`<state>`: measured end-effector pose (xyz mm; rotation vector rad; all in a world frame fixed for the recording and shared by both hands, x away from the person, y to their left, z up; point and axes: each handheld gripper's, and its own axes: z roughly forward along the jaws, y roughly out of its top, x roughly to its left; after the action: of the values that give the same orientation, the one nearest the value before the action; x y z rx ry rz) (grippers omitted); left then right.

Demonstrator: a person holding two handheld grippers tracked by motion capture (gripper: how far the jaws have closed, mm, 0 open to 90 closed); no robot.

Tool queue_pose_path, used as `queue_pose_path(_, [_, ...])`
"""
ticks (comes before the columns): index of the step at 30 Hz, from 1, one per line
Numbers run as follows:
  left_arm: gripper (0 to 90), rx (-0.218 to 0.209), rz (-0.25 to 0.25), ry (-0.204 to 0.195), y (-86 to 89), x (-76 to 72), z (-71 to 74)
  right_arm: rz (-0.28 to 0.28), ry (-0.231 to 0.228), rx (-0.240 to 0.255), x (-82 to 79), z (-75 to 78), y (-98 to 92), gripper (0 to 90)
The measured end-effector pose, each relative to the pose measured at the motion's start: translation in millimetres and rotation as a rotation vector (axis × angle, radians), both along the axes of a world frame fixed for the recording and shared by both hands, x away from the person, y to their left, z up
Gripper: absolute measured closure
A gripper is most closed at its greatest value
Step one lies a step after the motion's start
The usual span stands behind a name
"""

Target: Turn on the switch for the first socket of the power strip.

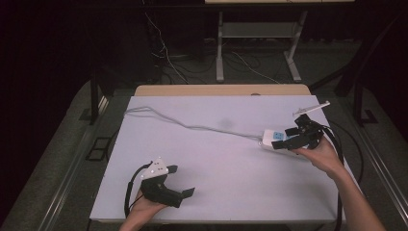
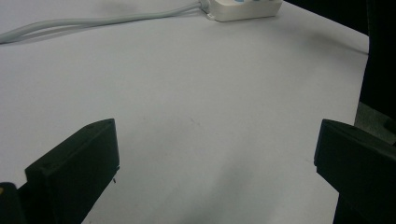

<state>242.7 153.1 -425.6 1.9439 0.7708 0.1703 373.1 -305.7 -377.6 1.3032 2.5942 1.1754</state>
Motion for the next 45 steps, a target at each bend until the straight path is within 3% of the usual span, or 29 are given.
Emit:
queue_pose_path(1, [0.0,-0.001,0.001,0.0,0.0,-0.1,0.0,-0.006,-0.001,0.003,0.5,0.0,-0.7,15.6])
queue_pose_path(3, [0.0,0.0,0.001,0.001,0.1,-0.1,-0.2,-0.031,-0.001,0.0,2.6,-1.1,-1.9,16.3])
queue_pose_path(9, [0.0,0.0,0.0,0.002,0.0,0.4,-0.6,-0.064,0.012,-0.009,7.5,-5.0,-6.0,34.7])
queue_pose_path(18, [0.0,0.0,0.0,0.002,0.0,0.5,-0.9,-0.051,0.043,-0.017,15.3,-13.4,-9.9,61.9])
queue_pose_path(29, [0.0,0.002,-0.001,0.002,0.0,0.9,-1.0,-0.027,0.026,-0.027,20.5,-19.3,-7.6,88.7])
queue_pose_path(45, [0.0,0.004,-0.001,0.002,0.6,1.5,-1.1,-0.022,0.061,-0.071,29.4,-31.3,-8.0,89.3])
